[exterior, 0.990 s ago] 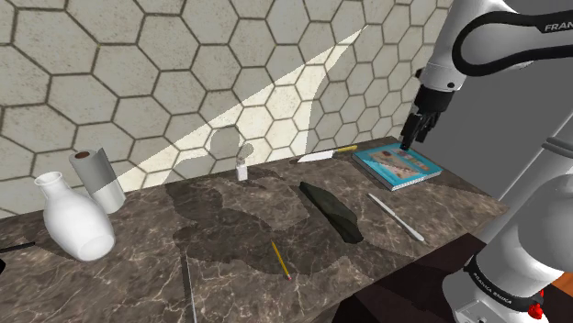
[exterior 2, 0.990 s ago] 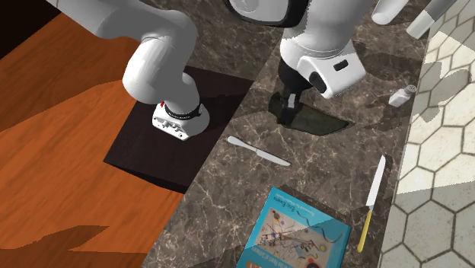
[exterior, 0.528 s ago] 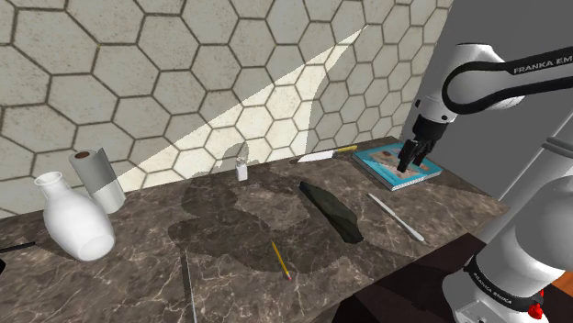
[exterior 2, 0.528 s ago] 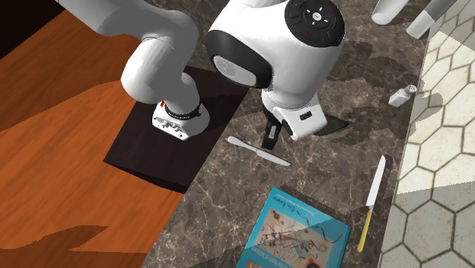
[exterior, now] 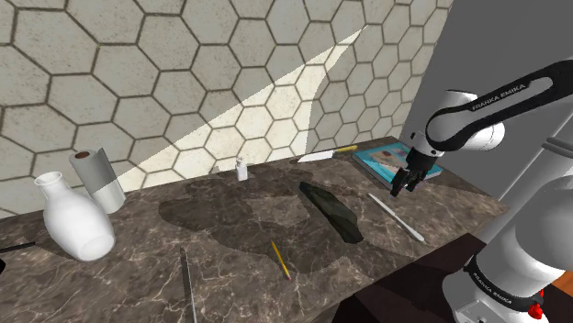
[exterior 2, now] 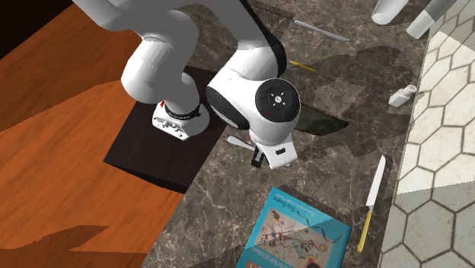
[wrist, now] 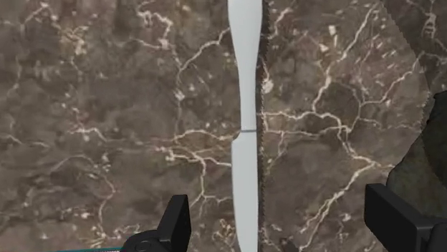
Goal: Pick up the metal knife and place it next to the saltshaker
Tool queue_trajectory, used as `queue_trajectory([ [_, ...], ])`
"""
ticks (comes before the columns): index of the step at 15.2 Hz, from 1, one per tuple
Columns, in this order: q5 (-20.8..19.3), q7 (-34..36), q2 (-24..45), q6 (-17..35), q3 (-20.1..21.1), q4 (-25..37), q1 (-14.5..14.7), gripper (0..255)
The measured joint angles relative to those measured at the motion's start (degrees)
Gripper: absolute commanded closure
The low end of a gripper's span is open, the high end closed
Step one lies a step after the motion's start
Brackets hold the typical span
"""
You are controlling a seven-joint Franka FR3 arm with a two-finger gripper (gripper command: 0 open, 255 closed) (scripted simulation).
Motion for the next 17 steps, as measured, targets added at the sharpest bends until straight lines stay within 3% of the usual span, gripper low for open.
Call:
queue_trajectory([
  [3,4.2,-4.2,7.1,8.2,-4.1,-1.3,3.0,0],
  [7,9.7,-7.9,12.8,13.7,-6.8,-1.2,7.5,0],
  [11,18.8,-14.4,18.4,18.6,-10.1,-1.1,13.9,0],
  [17,20.9,-15.6,19.3,19.3,-10.6,-0.8,15.1,0],
])
